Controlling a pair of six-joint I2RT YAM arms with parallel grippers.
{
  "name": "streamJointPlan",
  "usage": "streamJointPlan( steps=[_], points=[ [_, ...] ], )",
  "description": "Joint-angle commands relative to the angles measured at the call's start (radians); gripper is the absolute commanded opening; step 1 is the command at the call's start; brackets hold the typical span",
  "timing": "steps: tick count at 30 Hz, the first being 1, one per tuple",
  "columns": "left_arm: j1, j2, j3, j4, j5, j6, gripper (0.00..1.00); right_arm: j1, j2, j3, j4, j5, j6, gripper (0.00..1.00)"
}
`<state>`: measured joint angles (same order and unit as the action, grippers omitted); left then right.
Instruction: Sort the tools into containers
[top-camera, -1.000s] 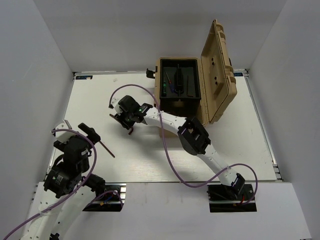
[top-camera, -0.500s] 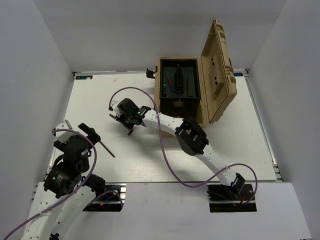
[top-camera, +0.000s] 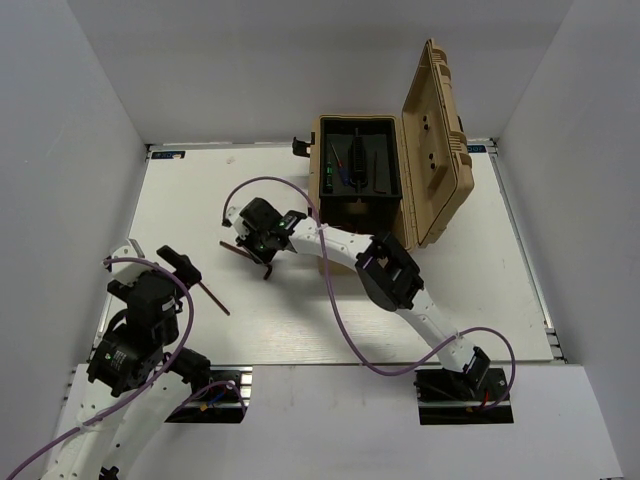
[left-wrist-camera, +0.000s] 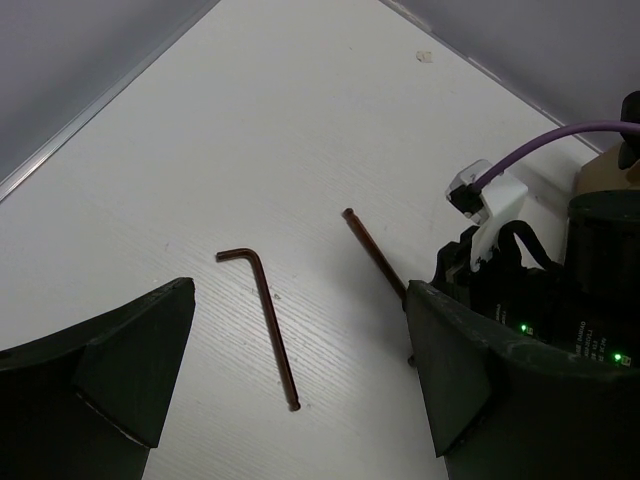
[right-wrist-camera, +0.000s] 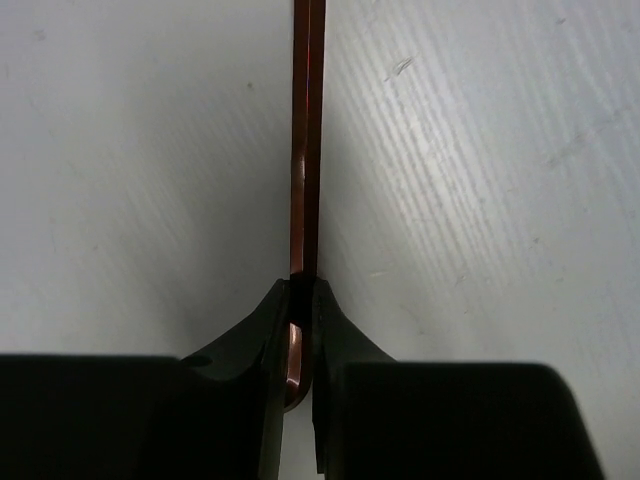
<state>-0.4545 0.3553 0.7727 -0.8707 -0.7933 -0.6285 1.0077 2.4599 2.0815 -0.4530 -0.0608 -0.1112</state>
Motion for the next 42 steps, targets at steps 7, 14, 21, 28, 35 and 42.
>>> streamJointPlan(
  steps=[7, 14, 21, 28, 35, 42],
  points=[
    [-0.004, 0.014, -0.007, 0.007, 0.012, 0.009, 0.96, 0.002, -0.15, 0.063, -0.254, -0.174, 0.062, 0.0],
    [-0.004, 0.014, -0.007, 0.007, 0.012, 0.009, 0.96, 0.002, -0.222, 0.081, -0.257, -0.16, 0.082, 0.0],
    [-0.004, 0.014, -0.007, 0.007, 0.022, 0.009, 0.96, 0.002, -0.265, 0.08, -0.263, -0.169, 0.094, 0.0],
    [-0.004, 0.048, -0.007, -0.022, 0.002, -0.013, 0.94, 0.0, -0.321, 0.16, -0.277, -0.183, 0.096, 0.0],
    [-0.004, 0.106, 0.002, -0.031, 0.002, -0.031, 0.92, -0.032, -0.404, 0.163, -0.268, -0.056, 0.041, 0.0],
    [0.005, 0.325, -0.007, -0.011, 0.078, -0.072, 0.91, -0.116, -0.545, 0.06, -0.224, 0.157, -0.013, 0.0]
  ],
)
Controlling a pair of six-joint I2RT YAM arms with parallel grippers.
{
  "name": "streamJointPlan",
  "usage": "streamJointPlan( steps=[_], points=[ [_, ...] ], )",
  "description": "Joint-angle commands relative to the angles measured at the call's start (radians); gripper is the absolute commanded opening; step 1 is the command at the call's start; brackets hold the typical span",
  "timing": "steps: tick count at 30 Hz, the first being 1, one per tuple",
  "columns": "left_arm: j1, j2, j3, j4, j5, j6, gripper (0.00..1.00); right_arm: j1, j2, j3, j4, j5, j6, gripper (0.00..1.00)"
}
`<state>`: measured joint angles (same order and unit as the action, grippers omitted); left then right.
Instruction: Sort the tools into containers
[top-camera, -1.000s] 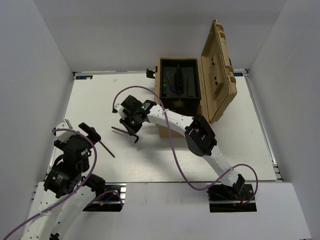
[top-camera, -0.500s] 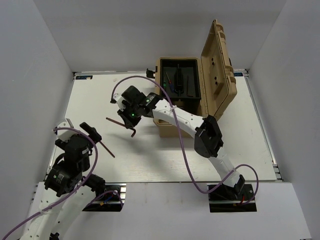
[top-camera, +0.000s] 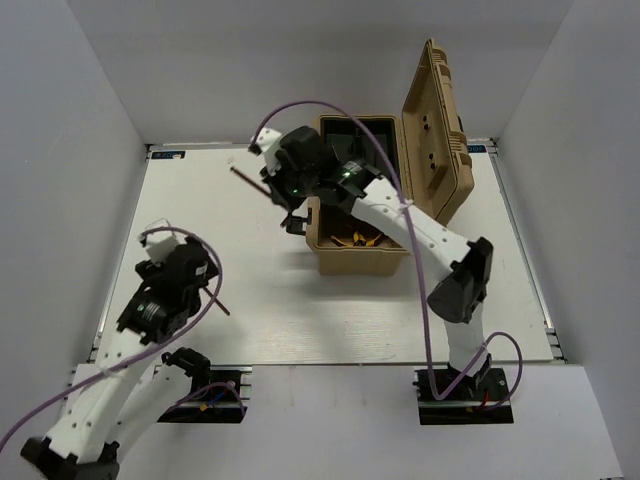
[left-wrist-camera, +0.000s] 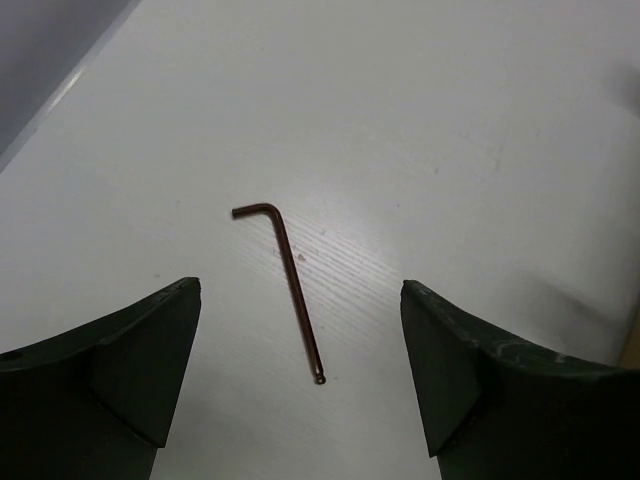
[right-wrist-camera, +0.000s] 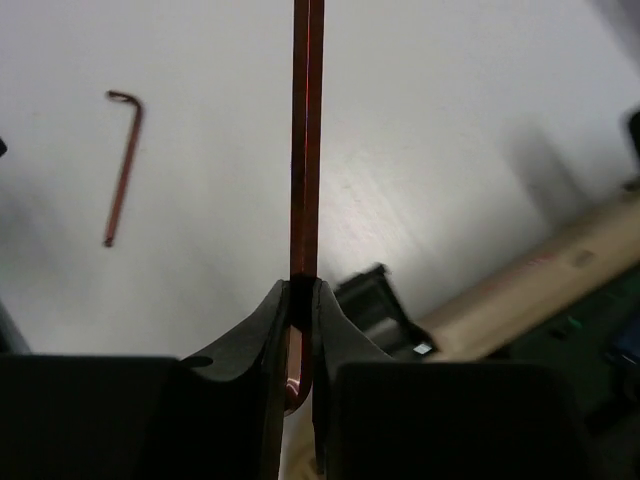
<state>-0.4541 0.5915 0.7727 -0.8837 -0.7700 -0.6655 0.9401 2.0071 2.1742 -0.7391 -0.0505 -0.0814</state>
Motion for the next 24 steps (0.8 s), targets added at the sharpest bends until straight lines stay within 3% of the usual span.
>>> streamJointPlan(
  steps=[1, 6, 13, 24],
  points=[
    [0.005, 0.12, -0.007, 0.002, 0.07, -0.045, 0.91, -0.058, -0.112, -0.048, 0.09, 0.168, -0.053, 0.0],
    [0.017, 0.27, -0.049, 0.054, 0.195, -0.107, 0.91, -0.174, -0.136, -0.165, 0.139, 0.322, -0.083, 0.0],
    [0.037, 0.266, -0.114, 0.061, 0.261, -0.177, 0.96, -0.303, -0.094, -0.196, 0.21, 0.5, -0.06, 0.0],
    [0.046, 0.326, -0.148, 0.069, 0.293, -0.235, 0.99, -0.391, -0.051, -0.257, 0.241, 0.586, 0.026, 0.0]
  ],
)
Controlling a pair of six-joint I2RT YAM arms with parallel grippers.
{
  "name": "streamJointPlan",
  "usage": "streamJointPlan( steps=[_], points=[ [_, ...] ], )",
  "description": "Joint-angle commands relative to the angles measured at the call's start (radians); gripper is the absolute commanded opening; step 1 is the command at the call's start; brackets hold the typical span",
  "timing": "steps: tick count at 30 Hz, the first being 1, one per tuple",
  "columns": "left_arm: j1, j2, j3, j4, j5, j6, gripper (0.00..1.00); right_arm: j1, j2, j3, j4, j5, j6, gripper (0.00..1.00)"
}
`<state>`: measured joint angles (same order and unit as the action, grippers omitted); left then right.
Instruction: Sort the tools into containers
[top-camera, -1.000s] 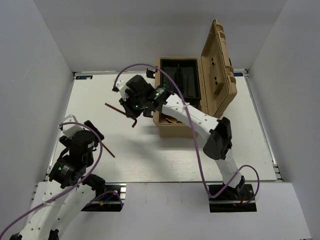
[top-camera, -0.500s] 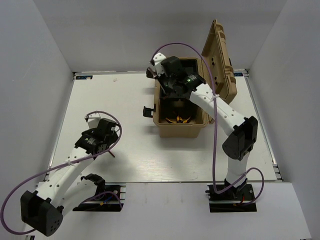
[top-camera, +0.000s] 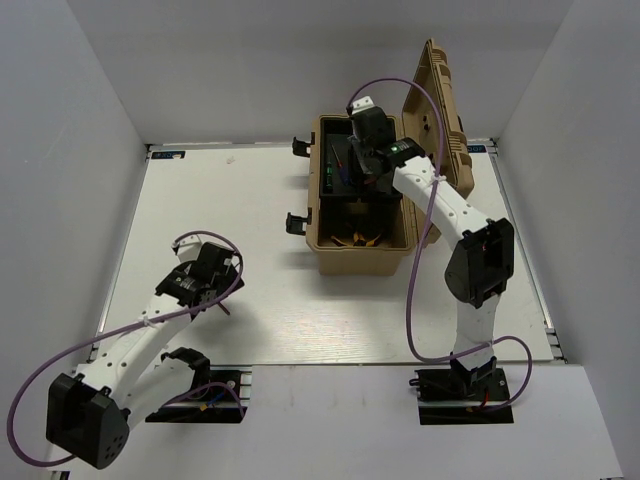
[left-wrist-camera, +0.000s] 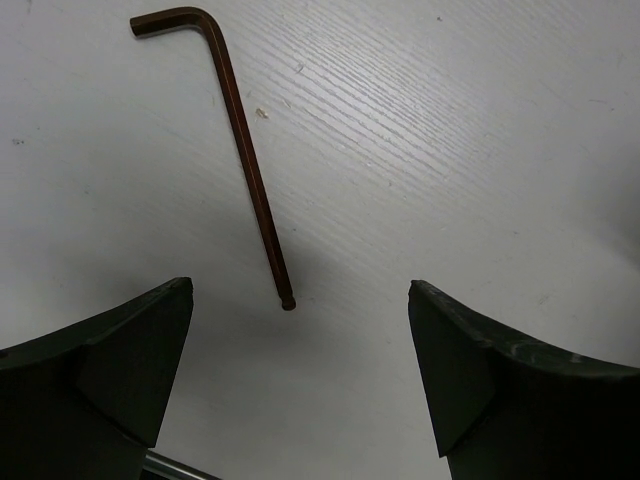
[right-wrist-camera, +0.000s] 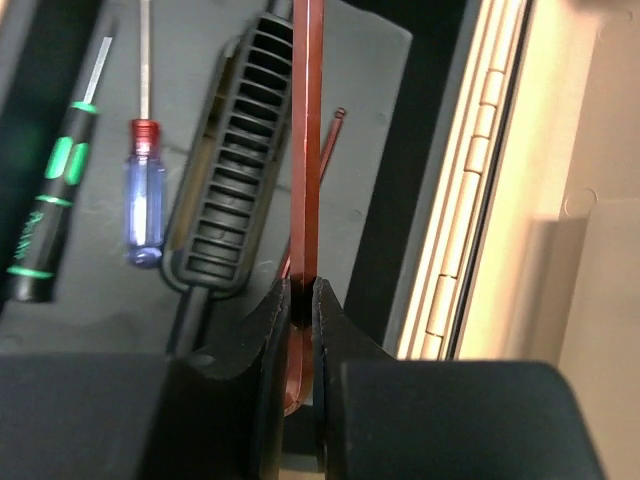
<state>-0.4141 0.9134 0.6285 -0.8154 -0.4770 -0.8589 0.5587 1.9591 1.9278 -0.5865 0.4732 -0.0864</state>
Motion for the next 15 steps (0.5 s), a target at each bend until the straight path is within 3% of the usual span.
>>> streamJointPlan(
  steps=[1, 8, 15],
  points=[
    [0.006, 0.015, 0.005, -0.019, 0.0, -0.055, 0.99, -0.011, -0.003, -0.016, 0.091, 0.068, 0.04, 0.0],
    [0.015, 0.027, -0.015, -0.019, -0.002, -0.088, 0.99, -0.037, 0.02, -0.023, 0.063, 0.053, 0.077, 0.0],
    [0.034, 0.073, -0.033, 0.001, 0.035, -0.109, 0.99, -0.06, 0.014, -0.012, 0.014, -0.03, 0.128, 0.37]
  ],
)
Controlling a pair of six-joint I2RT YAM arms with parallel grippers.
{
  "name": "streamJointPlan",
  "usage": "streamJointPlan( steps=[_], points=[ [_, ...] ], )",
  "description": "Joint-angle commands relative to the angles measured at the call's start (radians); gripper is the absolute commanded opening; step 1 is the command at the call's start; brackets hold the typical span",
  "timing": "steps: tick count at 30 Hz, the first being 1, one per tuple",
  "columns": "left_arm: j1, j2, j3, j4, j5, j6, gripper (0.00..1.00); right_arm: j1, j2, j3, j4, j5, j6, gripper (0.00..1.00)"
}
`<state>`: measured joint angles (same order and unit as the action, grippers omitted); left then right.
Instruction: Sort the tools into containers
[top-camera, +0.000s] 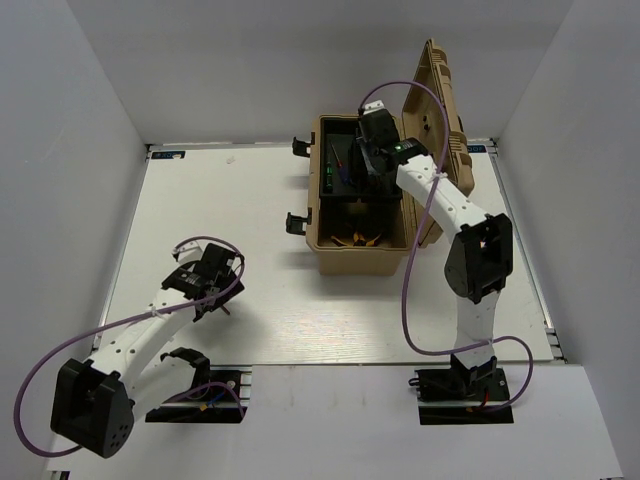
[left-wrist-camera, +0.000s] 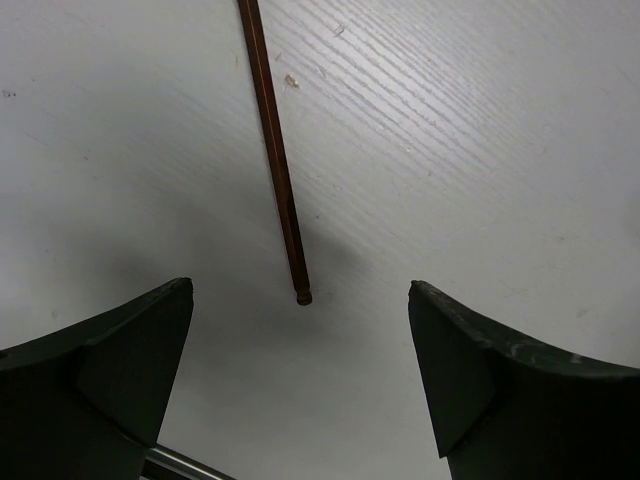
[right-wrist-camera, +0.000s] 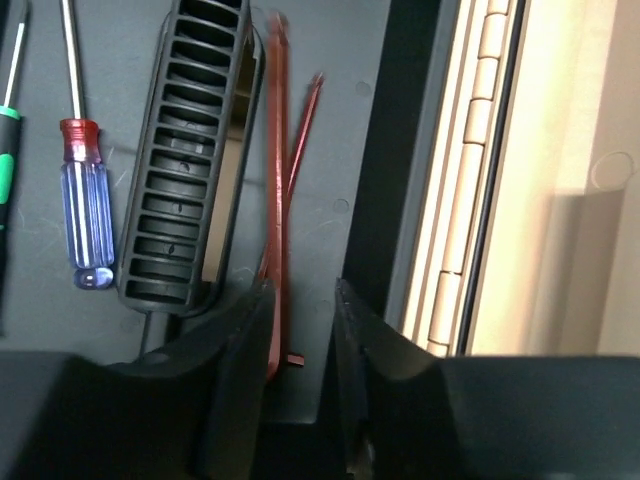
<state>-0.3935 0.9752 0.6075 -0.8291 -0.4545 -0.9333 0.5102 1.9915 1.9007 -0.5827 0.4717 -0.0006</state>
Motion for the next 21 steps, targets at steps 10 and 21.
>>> streamJointPlan(
  steps=[10, 21],
  points=[
    [0.013, 0.002, -0.031, 0.005, 0.022, -0.055, 0.82, -0.019, -0.212, -0.186, 0.064, -0.368, 0.094, 0.2],
    [0.033, 0.095, -0.06, 0.051, 0.04, -0.064, 0.68, -0.01, -0.459, -0.414, 0.164, -0.789, 0.045, 0.0]
  ],
)
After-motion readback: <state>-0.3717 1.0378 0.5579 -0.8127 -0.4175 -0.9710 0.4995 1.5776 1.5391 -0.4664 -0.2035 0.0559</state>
